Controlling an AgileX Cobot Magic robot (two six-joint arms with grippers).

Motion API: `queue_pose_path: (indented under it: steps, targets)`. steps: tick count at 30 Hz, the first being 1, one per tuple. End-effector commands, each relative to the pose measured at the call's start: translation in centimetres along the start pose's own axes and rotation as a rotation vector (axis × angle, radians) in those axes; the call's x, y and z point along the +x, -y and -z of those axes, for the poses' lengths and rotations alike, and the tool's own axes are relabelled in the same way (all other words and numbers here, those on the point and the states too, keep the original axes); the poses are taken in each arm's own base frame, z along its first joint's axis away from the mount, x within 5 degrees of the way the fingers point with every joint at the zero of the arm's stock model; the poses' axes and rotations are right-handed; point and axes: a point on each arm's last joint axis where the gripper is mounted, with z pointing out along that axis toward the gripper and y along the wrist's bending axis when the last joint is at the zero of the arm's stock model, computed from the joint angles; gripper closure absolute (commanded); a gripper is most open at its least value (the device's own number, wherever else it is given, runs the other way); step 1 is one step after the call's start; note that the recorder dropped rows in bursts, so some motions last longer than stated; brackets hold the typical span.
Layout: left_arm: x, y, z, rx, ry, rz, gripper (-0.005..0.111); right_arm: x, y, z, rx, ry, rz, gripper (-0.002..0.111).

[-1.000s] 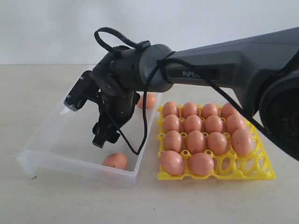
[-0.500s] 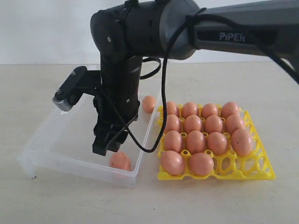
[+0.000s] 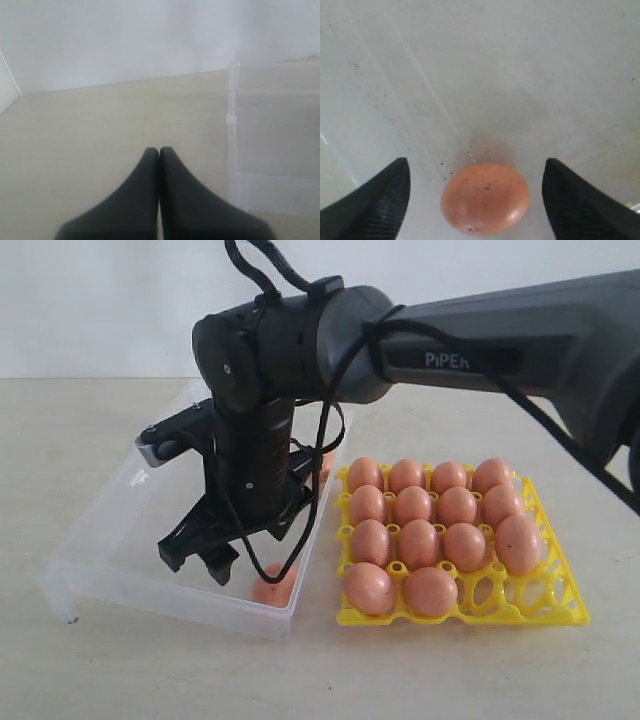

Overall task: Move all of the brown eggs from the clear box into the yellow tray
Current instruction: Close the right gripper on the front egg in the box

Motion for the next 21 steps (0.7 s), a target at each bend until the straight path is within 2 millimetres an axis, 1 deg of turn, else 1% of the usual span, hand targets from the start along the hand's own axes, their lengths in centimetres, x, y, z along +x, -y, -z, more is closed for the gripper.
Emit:
queue_pose_path:
  steps: [1, 4, 11, 16, 21]
  targets:
    - [0.0, 0.0, 0.0, 0.000, 0.007, 0.016, 0.111, 0.3, 0.2, -1.0, 0.004, -0.045, -0.119, 0.038]
    - [0.0, 0.0, 0.0, 0.000, 0.007, 0.016, 0.111, 0.5, 0.2, -1.7, 0.004, -0.081, -0.168, 0.041]
    - [0.0, 0.0, 0.0, 0.000, 0.007, 0.016, 0.111, 0.9, 0.1, -1.8, 0.003, -0.121, -0.211, 0.041]
    - [0.0, 0.0, 0.0, 0.000, 0.007, 0.016, 0.111, 1.1, -0.2, -2.4, -0.030, -0.160, -0.236, 0.041]
    - [0.0, 0.0, 0.0, 0.000, 0.007, 0.016, 0.111, 1.1, -0.6, -2.4, -0.084, -0.153, -0.137, 0.041]
